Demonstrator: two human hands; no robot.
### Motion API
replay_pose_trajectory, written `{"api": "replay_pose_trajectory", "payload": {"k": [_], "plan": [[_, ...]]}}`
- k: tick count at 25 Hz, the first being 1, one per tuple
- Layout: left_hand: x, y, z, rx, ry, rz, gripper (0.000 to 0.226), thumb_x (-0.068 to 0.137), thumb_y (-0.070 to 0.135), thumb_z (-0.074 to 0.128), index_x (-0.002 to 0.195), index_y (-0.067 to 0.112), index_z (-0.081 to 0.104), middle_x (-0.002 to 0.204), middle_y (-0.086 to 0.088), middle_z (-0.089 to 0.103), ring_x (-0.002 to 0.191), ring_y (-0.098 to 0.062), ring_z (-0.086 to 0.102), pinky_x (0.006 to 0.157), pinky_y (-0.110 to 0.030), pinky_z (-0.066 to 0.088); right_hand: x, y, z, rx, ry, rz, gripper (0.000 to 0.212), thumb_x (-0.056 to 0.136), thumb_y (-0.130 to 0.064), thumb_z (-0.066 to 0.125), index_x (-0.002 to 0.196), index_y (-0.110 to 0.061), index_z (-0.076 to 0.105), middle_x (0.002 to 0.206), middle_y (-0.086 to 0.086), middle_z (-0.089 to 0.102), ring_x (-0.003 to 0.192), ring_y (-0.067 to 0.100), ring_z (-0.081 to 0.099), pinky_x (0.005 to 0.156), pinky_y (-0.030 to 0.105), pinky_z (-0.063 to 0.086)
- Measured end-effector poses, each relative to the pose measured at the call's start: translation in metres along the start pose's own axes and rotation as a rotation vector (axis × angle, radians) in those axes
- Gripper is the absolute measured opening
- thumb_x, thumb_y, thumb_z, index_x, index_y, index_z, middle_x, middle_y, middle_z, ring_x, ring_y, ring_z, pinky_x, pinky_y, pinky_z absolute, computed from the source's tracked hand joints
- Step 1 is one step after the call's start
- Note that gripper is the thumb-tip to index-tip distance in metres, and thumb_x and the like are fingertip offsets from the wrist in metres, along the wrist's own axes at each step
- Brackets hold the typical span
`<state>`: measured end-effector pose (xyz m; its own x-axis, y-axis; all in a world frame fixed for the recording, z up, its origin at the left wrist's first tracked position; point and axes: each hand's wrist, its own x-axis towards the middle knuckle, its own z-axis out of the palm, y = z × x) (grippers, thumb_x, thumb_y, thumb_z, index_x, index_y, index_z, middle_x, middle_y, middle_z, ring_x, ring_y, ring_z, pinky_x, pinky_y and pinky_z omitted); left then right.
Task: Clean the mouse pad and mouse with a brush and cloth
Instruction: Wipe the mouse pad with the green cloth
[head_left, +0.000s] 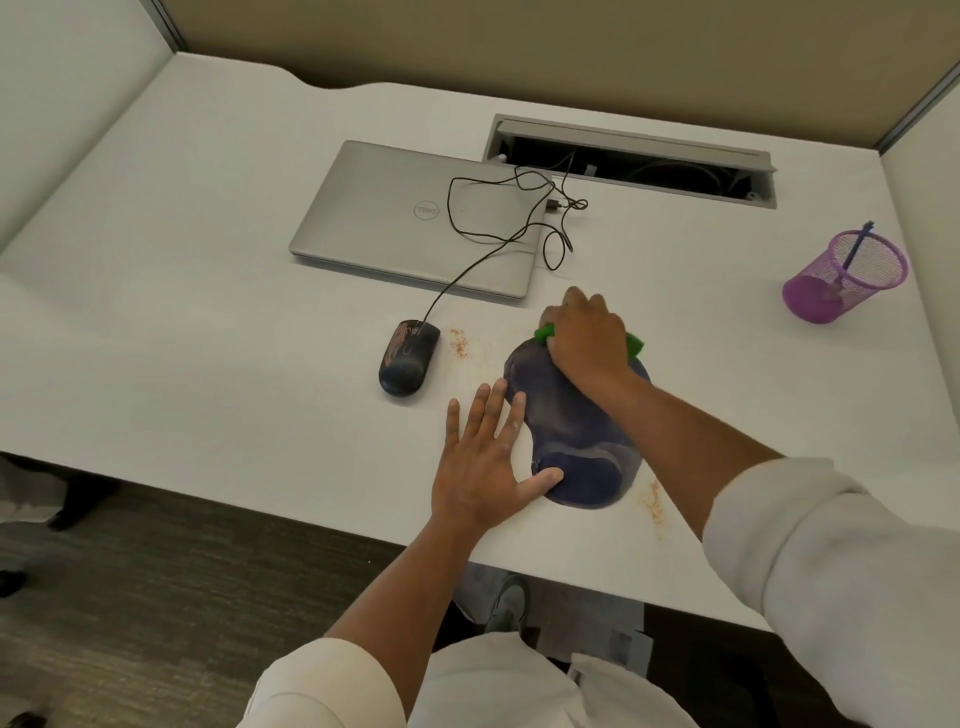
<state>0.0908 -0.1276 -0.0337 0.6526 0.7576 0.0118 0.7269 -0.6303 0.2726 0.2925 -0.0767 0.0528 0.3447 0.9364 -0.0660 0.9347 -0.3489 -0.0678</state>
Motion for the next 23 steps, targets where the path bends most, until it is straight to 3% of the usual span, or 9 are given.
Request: {"api": "replay_pose_trajectory", "payload": {"k": [3, 7, 10, 13, 17, 20, 23], "plan": [[-0.001, 0.000, 0.000, 0.005, 0.012, -0.001, 0.100, 0.087, 0.090, 0.023, 0.164, 0.029, 0.005, 0.172, -0.001, -0.004, 0.158, -0.019, -0.013, 0.125, -0.052, -0.008, 0.015, 0.015, -0.006, -0.010, -0.008, 0.089, 0.024, 0.089, -0.009, 0.055, 0.105, -0.020, 0.069, 0.111, 0.009, 0.051, 0.099, 0.030, 0.050, 0.072, 0.039, 0.041], [-0.001, 0.000, 0.001, -0.002, 0.007, 0.004, 0.101, 0.087, 0.090, 0.023, 0.164, 0.027, 0.006, 0.173, -0.001, -0.004, 0.158, -0.019, -0.012, 0.126, -0.053, -0.006, -0.024, 0.012, 0.013, -0.081, 0.085, -0.157, 0.021, 0.094, -0.016, 0.055, 0.106, -0.023, 0.071, 0.108, 0.006, 0.055, 0.092, 0.027, 0.051, 0.069, 0.039, 0.045], [-0.001, 0.000, -0.001, -0.020, -0.004, 0.004, 0.100, 0.088, 0.090, 0.022, 0.164, 0.027, 0.005, 0.172, -0.001, -0.006, 0.158, -0.018, -0.013, 0.126, -0.053, -0.008, -0.025, 0.030, 0.013, -0.174, 0.061, -0.303, 0.025, 0.093, -0.013, 0.054, 0.106, -0.024, 0.073, 0.109, 0.005, 0.054, 0.092, 0.028, 0.049, 0.066, 0.039, 0.041], [-0.001, 0.001, -0.004, -0.020, -0.011, 0.003, 0.100, 0.088, 0.090, 0.022, 0.164, 0.028, 0.003, 0.172, 0.000, -0.006, 0.157, -0.018, -0.014, 0.126, -0.053, -0.007, -0.013, 0.058, 0.000, -0.186, 0.015, -0.175, 0.028, 0.090, -0.011, 0.055, 0.106, -0.026, 0.072, 0.108, 0.004, 0.052, 0.095, 0.029, 0.047, 0.069, 0.038, 0.033], [-0.002, -0.001, -0.004, -0.013, -0.026, 0.010, 0.100, 0.088, 0.091, 0.020, 0.164, 0.028, 0.001, 0.172, -0.001, -0.009, 0.157, -0.018, -0.016, 0.126, -0.053, -0.009, -0.037, 0.045, -0.003, -0.012, -0.007, -0.016, 0.027, 0.091, -0.020, 0.057, 0.113, -0.030, 0.069, 0.114, 0.003, 0.053, 0.100, 0.029, 0.050, 0.075, 0.040, 0.046], [-0.001, 0.000, -0.005, -0.003, -0.034, 0.010, 0.101, 0.087, 0.091, 0.018, 0.164, 0.028, 0.000, 0.172, 0.000, -0.010, 0.156, -0.018, -0.018, 0.126, -0.052, -0.010, -0.064, 0.022, 0.006, -0.054, 0.017, -0.008, 0.027, 0.096, -0.024, 0.053, 0.119, -0.029, 0.066, 0.121, 0.004, 0.054, 0.104, 0.028, 0.051, 0.081, 0.040, 0.048], [-0.001, -0.001, -0.006, 0.006, -0.046, 0.010, 0.101, 0.087, 0.091, 0.016, 0.164, 0.028, 0.001, 0.172, 0.000, -0.011, 0.156, -0.018, -0.019, 0.126, -0.052, -0.011, -0.070, 0.025, -0.001, -0.029, -0.145, -0.122, 0.026, 0.091, -0.023, 0.059, 0.111, -0.036, 0.068, 0.116, -0.001, 0.052, 0.104, 0.026, 0.050, 0.078, 0.039, 0.047]]}}
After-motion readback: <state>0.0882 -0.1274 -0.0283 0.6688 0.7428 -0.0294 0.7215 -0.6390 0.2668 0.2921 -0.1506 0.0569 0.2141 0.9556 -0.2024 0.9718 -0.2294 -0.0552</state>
